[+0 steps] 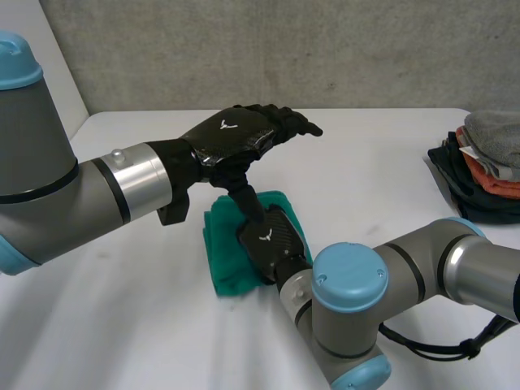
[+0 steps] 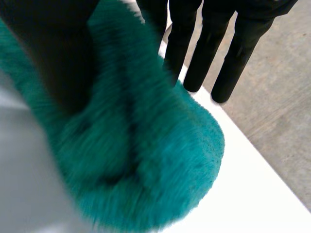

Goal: Fold the laundry.

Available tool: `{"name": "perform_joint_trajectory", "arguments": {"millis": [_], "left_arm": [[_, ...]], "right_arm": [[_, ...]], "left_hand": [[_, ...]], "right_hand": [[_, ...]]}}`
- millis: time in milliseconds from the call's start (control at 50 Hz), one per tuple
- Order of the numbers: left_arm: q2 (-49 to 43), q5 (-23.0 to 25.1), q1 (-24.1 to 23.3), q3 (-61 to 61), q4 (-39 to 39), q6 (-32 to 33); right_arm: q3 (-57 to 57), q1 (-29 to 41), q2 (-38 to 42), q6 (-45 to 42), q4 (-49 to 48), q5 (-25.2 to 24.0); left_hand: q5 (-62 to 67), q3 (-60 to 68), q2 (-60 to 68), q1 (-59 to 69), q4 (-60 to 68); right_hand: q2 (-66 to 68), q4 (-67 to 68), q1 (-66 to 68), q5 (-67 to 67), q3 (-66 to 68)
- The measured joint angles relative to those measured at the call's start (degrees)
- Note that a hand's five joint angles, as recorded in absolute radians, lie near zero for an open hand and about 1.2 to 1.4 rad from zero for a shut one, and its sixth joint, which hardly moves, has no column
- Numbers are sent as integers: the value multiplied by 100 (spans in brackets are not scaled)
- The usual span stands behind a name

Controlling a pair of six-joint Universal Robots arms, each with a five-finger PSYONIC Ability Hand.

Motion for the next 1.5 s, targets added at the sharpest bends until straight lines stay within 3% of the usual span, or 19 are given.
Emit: {"name": "perform_joint_trajectory", "arguments": {"millis": [40,100,320,520,660,680,720,820,1040,1100,1140,1200,1220,1300,1420,1500], "left_arm": [[16,0,1,10,4,-8],[44,1,5,30,9,-15],[382,-24,25,274,24,-55],[750,-389,14,669,202,-420],[763,-475,-7,637,370,-590],[744,-473,-28,590,385,-596],[726,-472,-52,540,393,-595],[640,-463,-138,254,423,-574],[466,-462,-192,12,486,-534],[468,-462,-198,33,486,-532],[475,-462,-202,48,487,-532],[508,-463,-222,81,486,-531],[519,-462,-229,87,486,-531],[553,-465,-281,100,485,-533],[585,-470,-460,74,479,-538],[625,-471,-559,27,465,-546]], "right_arm": [[-99,-20,37,-11,-39,-8],[-323,-95,108,-22,-40,-12],[-1522,-741,-261,-19,130,9],[-2659,-2504,-898,44,450,-119],[-2706,-4067,-1045,100,368,-993],[-2643,-4542,-1006,147,333,-1399],[-2583,-4874,-942,210,307,-1689],[-2261,-6145,-238,522,149,-2935],[-1534,-6974,404,209,60,-4007],[-1368,-6994,327,203,43,-4216],[-1301,-6986,228,234,53,-4265],[-1149,-6962,-195,446,147,-4228],[-1101,-6957,-351,545,197,-4193],[-926,-6955,-887,911,456,-4061],[-599,-7079,-1894,1303,1324,-3703],[-510,-7470,-2431,1218,2182,-3106]], "left_hand": [[0,0,0,0,0],[0,0,0,0,0],[0,0,0,0,0],[0,0,0,0,0],[0,0,0,0,0],[0,0,0,0,0],[0,0,0,0,0],[0,0,0,0,0],[0,0,0,0,0],[0,0,0,0,0],[0,-36,-29,-1,-33],[-2,-37,-29,-1,-33],[-2,-37,-29,-1,-33],[-3,-37,-29,-1,-33],[-3,-37,-29,-1,-33],[-2,-37,-29,-1,-33]], "right_hand": [[1456,1546,1377,1496,1426],[2057,2353,1525,2136,2179],[2057,2414,1525,2137,2191],[2057,2422,1525,2181,2213],[2057,2428,1525,2183,2224],[2057,2429,1525,2182,2225],[2057,2429,1525,2180,2225],[2057,2430,1525,2182,2225],[2057,2430,1525,2616,2225],[1272,1507,1493,1779,1360],[166,401,640,838,315],[-2488,-2441,-2165,-1254,-2298],[-2875,-2821,-2630,-1787,-2675],[-3295,-3250,-3160,-2822,-3283],[-3295,-3255,-3163,-2969,-3358],[-3295,-3255,-3163,-2969,-3358]]}}
